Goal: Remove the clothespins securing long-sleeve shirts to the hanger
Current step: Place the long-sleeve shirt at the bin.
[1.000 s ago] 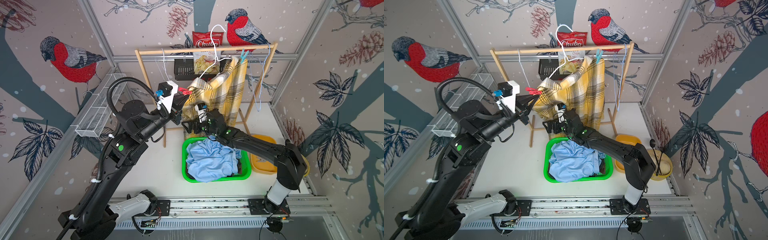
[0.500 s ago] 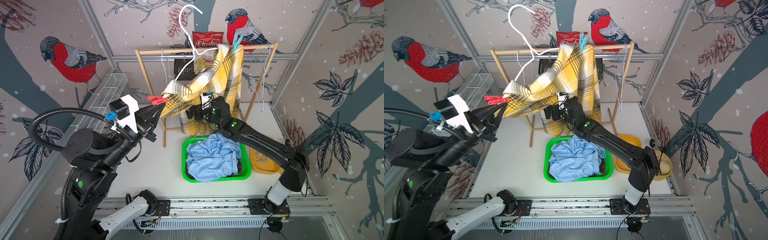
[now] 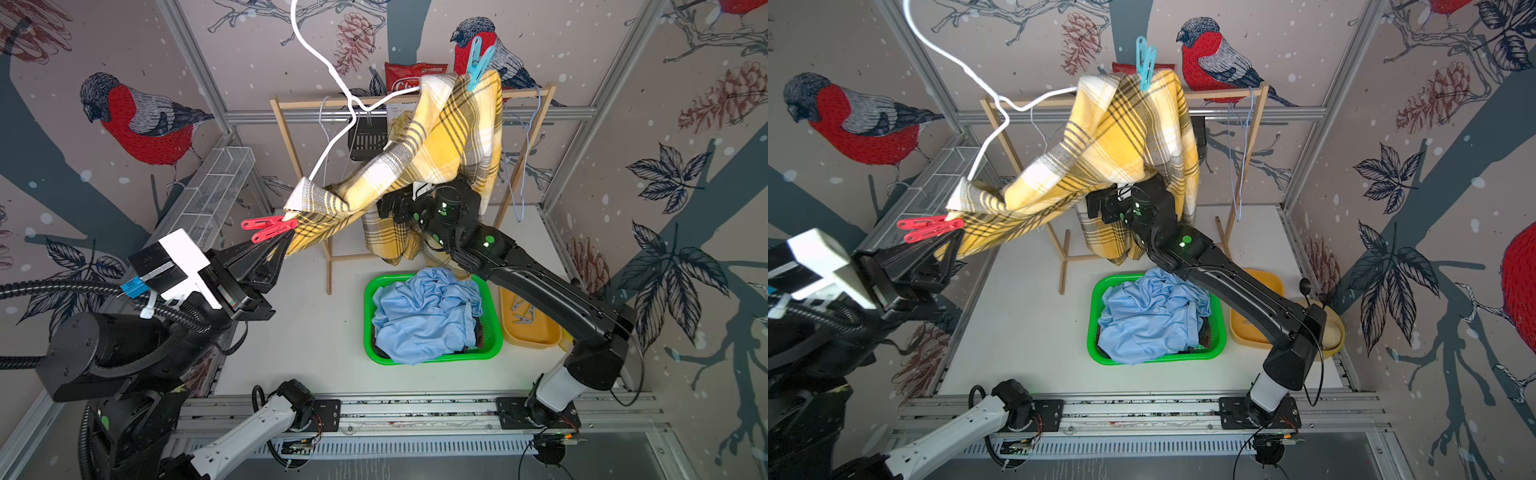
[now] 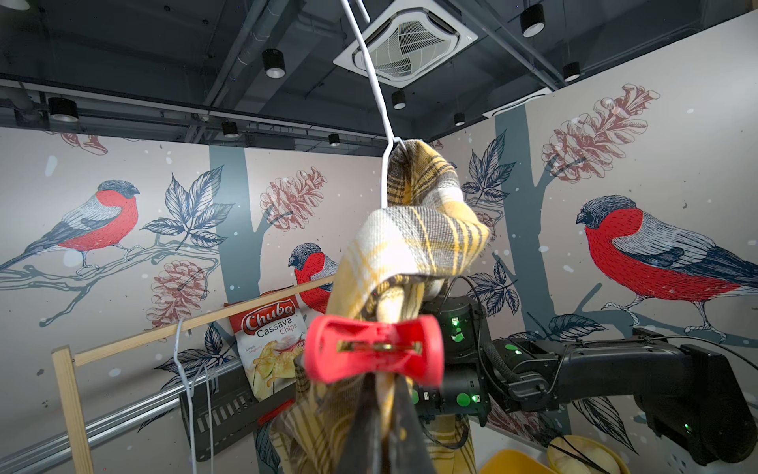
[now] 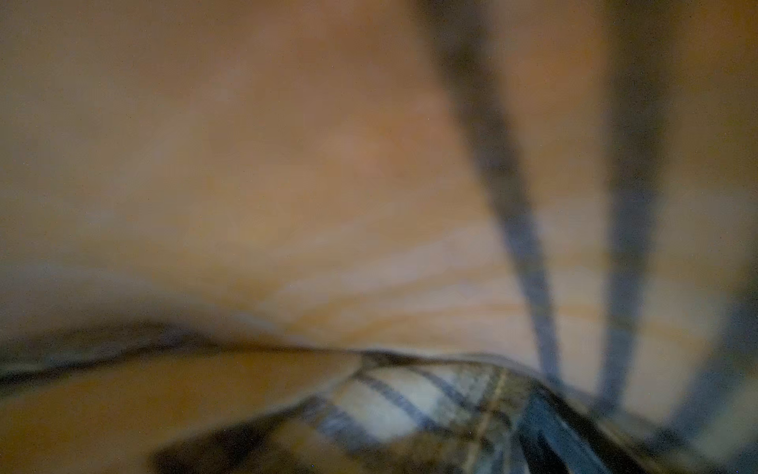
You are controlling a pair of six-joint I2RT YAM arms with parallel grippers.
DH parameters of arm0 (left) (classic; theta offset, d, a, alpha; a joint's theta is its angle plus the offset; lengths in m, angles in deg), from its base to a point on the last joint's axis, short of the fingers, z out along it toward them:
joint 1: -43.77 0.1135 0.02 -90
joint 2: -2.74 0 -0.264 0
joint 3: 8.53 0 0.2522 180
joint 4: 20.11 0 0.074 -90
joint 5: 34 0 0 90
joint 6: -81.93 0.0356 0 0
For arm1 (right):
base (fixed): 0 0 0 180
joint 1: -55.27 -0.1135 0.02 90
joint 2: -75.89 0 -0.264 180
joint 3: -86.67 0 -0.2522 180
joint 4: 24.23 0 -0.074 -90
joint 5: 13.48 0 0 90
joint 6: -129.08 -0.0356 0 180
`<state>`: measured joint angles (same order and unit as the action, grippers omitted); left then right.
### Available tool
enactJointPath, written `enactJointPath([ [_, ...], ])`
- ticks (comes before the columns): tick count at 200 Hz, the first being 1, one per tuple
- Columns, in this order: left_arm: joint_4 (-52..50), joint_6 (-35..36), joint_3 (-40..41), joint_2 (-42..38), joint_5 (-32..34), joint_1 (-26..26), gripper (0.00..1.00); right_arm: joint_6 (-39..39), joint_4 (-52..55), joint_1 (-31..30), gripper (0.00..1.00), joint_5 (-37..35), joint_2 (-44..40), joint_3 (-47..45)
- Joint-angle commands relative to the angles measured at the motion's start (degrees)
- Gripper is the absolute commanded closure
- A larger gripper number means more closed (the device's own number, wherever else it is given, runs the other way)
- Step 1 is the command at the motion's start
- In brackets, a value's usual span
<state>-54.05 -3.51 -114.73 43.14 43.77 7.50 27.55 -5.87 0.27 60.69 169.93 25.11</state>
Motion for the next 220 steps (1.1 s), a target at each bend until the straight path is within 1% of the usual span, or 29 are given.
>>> enactJointPath([
  [1,2.60,0.14,-0.47,-1.51,0.10,-0.62,1.00,2.09,1.45,-2.07,0.00,-6.83,-1.14,1.64],
  [34,1.83,0.45,-0.14,-3.44,1.13,-1.35,1.00,4.11,1.79,-6.55,0.00,-12.58,-3.45,1.58],
  [71,0.26,1.46,-1.42,-3.93,2.37,-3.14,1.00,2.03,1.56,-7.84,0.00,-11.56,-5.29,-1.07],
  [98,-0.78,2.69,-1.17,-3.36,5.11,-5.11,1.00,0.11,-0.77,-8.11,0.00,-11.70,-6.21,-6.88],
  [122,-1.63,2.57,0.04,-2.61,5.76,-5.63,1.00,-2.22,-2.34,-7.76,0.00,-11.68,-7.23,-12.32],
  [165,-2.17,0.29,5.05,-1.49,5.68,-5.68,1.00,-8.22,-6.55,-5.83,0.00,-8.89,-12.11,-25.50],
  [192,-2.06,-1.75,8.32,-1.20,5.11,-5.65,1.00,-11.40,-7.24,-5.44,0.00,-7.62,-15.35,-33.21],
  [220,-2.32,-2.97,10.74,-1.44,5.53,-5.65,1.00,-14.36,-7.27,-5.55,0.00,-3.33,-18.78,-40.32],
])
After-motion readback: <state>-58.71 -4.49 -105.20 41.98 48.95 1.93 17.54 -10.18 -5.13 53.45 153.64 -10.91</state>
